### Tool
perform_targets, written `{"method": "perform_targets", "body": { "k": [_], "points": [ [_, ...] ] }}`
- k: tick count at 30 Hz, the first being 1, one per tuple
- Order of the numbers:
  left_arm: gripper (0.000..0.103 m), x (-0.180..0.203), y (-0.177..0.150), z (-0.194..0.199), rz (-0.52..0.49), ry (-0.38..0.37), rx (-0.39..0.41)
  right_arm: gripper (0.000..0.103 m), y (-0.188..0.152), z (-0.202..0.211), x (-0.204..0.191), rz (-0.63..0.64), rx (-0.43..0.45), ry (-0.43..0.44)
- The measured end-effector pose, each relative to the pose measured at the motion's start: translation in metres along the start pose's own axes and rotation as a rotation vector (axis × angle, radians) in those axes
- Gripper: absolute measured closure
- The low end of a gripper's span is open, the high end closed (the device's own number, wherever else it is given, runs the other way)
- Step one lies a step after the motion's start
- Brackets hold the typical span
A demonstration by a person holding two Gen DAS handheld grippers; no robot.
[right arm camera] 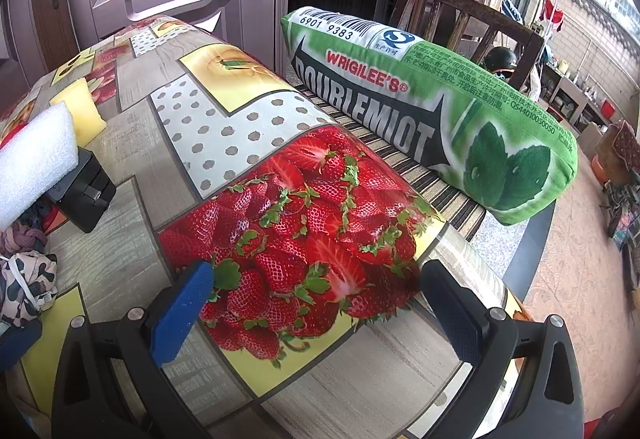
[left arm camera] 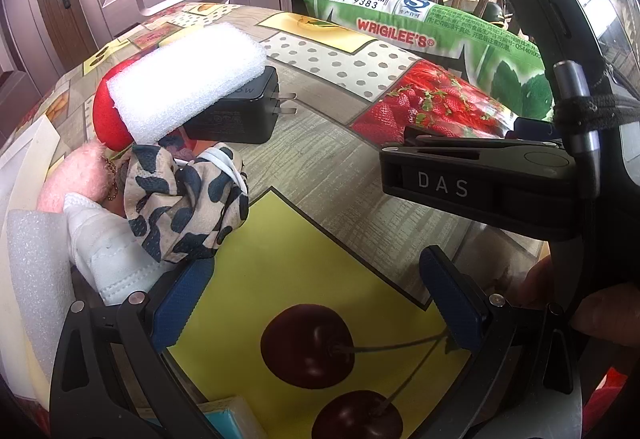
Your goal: Organize soft objects
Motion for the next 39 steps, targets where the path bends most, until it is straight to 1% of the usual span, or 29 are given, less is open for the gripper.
{"method": "perform_targets", "body": {
  "k": [31,33,36,37,39],
  "points": [
    [0.001,0.0,0.0,0.0,0.002,0.001,0.0,0.0,0.0,0.0,0.001,-0.001,-0.002,0.004],
    [0.001,0.0,0.002,-0.001,0.01,0.007,-0.004,0.0,0.001,0.0,0.0,-0.001,-0.004,0.004],
    [0.001,0.0,-0.002,0.005,0.066,0.017,-0.029,0.0,0.002,-0.001,0.0,0.023,-0.012,0.013],
    [0.001,-0.001,-0.005,0.013,0.083,0.0,-0.017,0.0,0.003,-0.002,0.0,0.048,-0.012,0.025],
    [0.001,-0.005,-0.012,0.045,0.133,-0.089,0.069,0.0,0.007,-0.003,0.001,0.105,-0.007,0.048]
  ]
}}
Point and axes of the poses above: each gripper's, at about its wrist camera, not at the fingertips, and z roughly against the way its jaws point, x to its right, y to its top, the point moved 3 cm from there along -z, roughly the way its jaws point, and after that the axes turned 13 degrees about -x, right-handed, at the moved point
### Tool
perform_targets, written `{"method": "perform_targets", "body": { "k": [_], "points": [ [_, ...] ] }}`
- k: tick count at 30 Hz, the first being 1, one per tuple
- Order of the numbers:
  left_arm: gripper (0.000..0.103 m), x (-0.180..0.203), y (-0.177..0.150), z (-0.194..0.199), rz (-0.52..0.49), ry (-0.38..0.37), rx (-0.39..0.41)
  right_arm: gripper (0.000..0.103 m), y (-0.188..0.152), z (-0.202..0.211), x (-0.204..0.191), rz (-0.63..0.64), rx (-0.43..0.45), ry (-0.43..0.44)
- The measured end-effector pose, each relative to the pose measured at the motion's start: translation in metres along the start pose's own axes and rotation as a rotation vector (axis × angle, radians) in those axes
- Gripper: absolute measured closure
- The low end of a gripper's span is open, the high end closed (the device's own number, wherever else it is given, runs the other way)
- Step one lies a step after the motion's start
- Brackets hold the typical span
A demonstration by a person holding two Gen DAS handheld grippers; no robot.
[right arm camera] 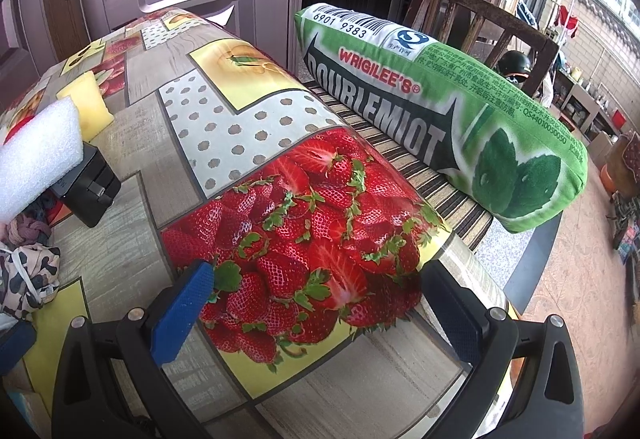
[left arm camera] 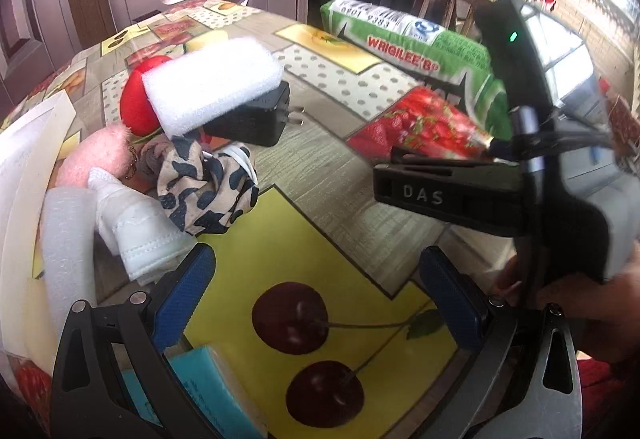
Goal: Organize soft objects
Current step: 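Grasp the yellow tissue pack with the left tool while the right tool grasps the blue tissue pack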
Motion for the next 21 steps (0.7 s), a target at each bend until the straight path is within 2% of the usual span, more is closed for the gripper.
{"method": "perform_targets", "body": {
  "k": [3,5,6,8,10,12,15,18,21],
  "points": [
    [0.001,-0.018,-0.016,0.07,0.085,-0.063,0.141,0.0,0.002,0.001,0.008,0.086,-0.013,0.069],
    [0.0,-0.04,-0.03,0.114,0.127,-0.066,0.22,0.0,0.002,0.009,0.023,0.057,-0.014,0.098],
    [0.0,-0.053,-0.038,0.133,0.139,-0.045,0.253,0.0,0.003,0.017,0.029,0.041,0.008,0.112],
    [0.0,-0.08,-0.057,0.156,0.147,0.049,0.275,0.0,0.003,0.042,0.031,0.072,0.099,0.123],
    [0.0,-0.107,-0.074,0.16,0.164,0.115,0.235,0.0,0.0,0.07,0.023,0.14,0.188,0.156],
    [0.0,-0.128,-0.093,0.154,0.189,0.129,0.182,0.0,-0.008,0.088,0.009,0.224,0.219,0.268],
    [0.0,-0.137,-0.114,0.135,0.171,0.099,0.116,0.0,-0.028,0.093,-0.028,0.416,0.171,0.414],
    [0.0,-0.129,-0.133,0.111,0.122,0.073,0.044,0.0,-0.059,0.099,-0.07,0.641,0.156,0.499],
    [0.0,-0.112,-0.137,0.091,0.07,0.063,-0.037,0.0,-0.074,0.107,-0.104,0.82,0.142,0.559]
  ]
}}
Point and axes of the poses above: each gripper's, at about its wrist camera, not at the fingertips, and z roughly against the way its jaws point, x to its right, y to its top, the point moved 3 cm from there along -z, roughly the way its jaws point, and after that the axes turned 13 degrees about -x, right-handed, at the moved point
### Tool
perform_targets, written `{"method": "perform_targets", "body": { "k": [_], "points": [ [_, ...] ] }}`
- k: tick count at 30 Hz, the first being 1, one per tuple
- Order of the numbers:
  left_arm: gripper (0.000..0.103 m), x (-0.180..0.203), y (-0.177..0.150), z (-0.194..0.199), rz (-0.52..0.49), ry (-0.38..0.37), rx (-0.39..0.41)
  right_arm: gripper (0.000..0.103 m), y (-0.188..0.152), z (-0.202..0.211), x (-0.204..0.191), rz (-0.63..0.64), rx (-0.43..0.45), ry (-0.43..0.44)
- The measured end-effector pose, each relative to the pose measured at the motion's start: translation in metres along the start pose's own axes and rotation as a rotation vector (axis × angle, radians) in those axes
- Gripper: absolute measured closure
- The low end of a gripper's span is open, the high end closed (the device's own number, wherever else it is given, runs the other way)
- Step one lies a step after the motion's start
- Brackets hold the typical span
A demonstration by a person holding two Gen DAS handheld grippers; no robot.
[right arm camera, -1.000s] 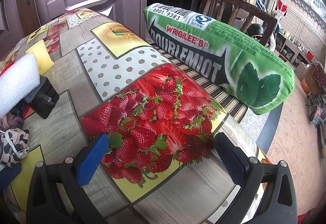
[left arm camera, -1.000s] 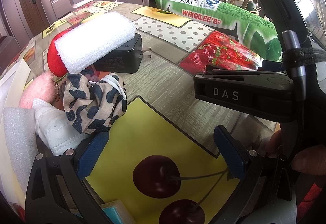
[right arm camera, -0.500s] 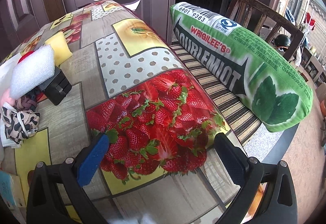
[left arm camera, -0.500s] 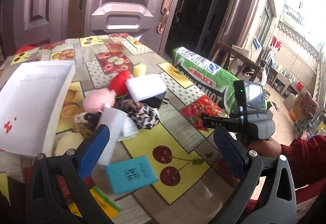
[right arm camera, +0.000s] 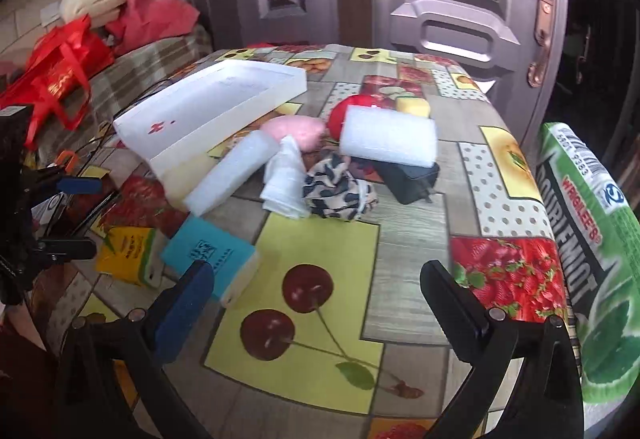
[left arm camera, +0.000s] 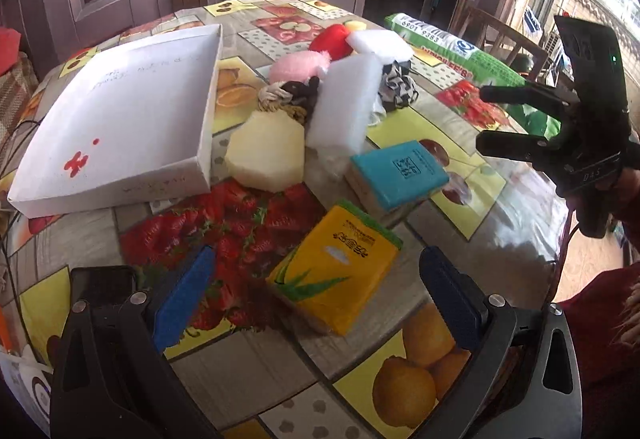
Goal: Organize soft objects
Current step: 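Grasp the yellow tissue pack with the left tool while the right tool grasps the blue tissue pack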
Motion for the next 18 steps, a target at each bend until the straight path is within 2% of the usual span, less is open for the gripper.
{"method": "perform_targets", "body": {
  "k": [2,5,8,11,12,15,17,18],
  "points": [
    [0.0,0.012,0.001,-0.008,-0.043,0.033,-0.016,0.001,0.01,-0.009,-0.016,0.12,-0.034,0.052],
    [0.0,0.014,0.007,-0.019,-0.021,0.083,-0.031,0.001,0.018,-0.028,-0.029,0.274,-0.102,0.072],
    [0.0,0.01,0.009,-0.023,0.015,0.115,-0.028,0.01,0.017,-0.047,-0.043,0.413,-0.176,0.119],
    [0.0,0.007,0.005,-0.022,-0.011,0.131,-0.02,0.015,0.012,-0.062,-0.06,0.528,-0.211,0.092],
    [0.0,0.007,0.004,-0.024,-0.024,0.122,-0.026,0.026,0.01,-0.066,-0.063,0.542,-0.229,0.091],
    [0.0,0.008,0.003,-0.033,-0.086,0.111,-0.071,0.042,0.01,-0.066,-0.058,0.47,-0.255,0.148],
    [0.001,0.009,0.008,-0.038,-0.147,0.12,-0.096,0.048,0.006,-0.061,-0.051,0.432,-0.268,0.149],
    [0.007,0.011,0.007,-0.041,-0.177,0.114,-0.106,0.05,0.002,-0.057,-0.046,0.407,-0.275,0.154]
  ]
}}
Point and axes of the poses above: each gripper's, at about its wrist camera, not at the fingertips, and z roughly against the way its jaws point, x to its right, y to its top, the point moved 3 cm from there along -z, roughly the way its jaws point, and after that the axes turned 13 degrees about -x, right-handed, at the moved point
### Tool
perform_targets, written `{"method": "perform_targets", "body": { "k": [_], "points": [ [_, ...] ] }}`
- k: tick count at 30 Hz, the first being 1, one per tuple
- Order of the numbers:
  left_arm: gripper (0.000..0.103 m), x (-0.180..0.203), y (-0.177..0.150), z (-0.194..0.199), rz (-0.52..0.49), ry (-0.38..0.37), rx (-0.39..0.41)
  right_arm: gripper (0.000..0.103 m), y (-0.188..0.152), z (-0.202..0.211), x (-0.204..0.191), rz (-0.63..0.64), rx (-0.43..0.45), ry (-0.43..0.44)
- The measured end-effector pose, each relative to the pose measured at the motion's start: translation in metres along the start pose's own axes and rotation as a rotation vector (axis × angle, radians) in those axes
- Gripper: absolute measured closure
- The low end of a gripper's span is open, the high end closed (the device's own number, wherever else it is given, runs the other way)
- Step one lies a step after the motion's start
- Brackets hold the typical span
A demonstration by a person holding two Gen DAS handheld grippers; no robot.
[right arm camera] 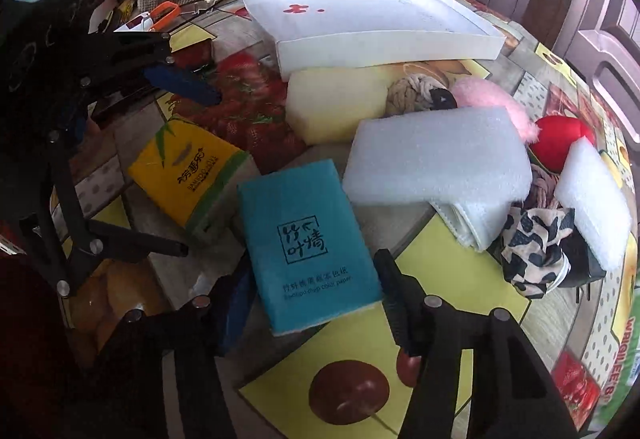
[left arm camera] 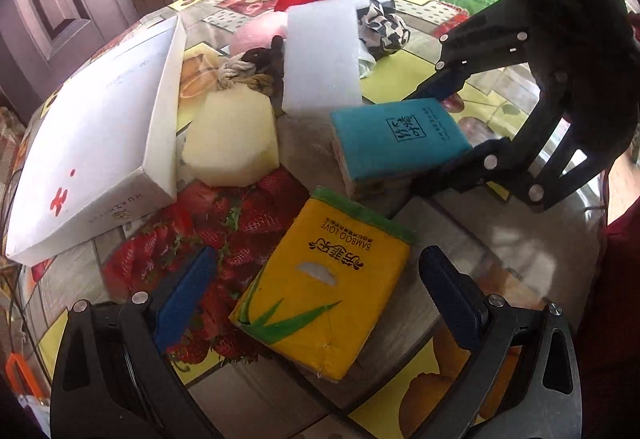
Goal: Organize soft objects
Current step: 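Grasp the yellow tissue pack with the left tool while the right tool grasps the blue tissue pack, then carry both tissue packs over the white paper tray with both tools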
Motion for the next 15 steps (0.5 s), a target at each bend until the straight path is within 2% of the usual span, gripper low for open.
{"method": "perform_targets", "body": {
  "k": [1,3,4,7,10,12,15],
  "points": [
    [0.013,0.001,0.0,-0.002,-0.03,-0.01,-0.01,0.052,-0.005,0.004,0.002,-0.035,0.003,0.009],
    [0.045,-0.001,-0.002,0.0,-0.035,-0.091,0.009,0.053,-0.018,0.016,0.008,-0.127,0.031,0.016],
    [0.054,-0.004,-0.002,0.001,-0.031,-0.092,0.021,0.053,-0.026,0.024,0.011,-0.181,0.057,0.022],
    [0.055,-0.009,0.0,0.005,0.012,-0.086,0.032,0.053,-0.046,0.056,0.018,-0.342,0.183,0.024],
    [0.055,-0.016,0.011,0.028,0.084,-0.072,0.084,0.053,-0.053,0.096,0.023,-0.441,0.334,-0.043],
    [0.055,-0.024,0.026,0.058,0.136,-0.047,0.144,0.053,-0.05,0.126,0.03,-0.495,0.43,-0.068],
    [0.055,-0.04,0.052,0.117,0.209,0.023,0.281,0.053,-0.028,0.172,0.039,-0.517,0.566,-0.097]
  ]
}}
Point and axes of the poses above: each gripper's, at about its wrist camera, not at the fingertips, and z roughly against the way its jaws point, x to its right, y to its top, the point moved 3 cm from there along -z, roughly the way its jaws point, and after that the axes turned 13 degrees about -x, right-handed, at the moved point
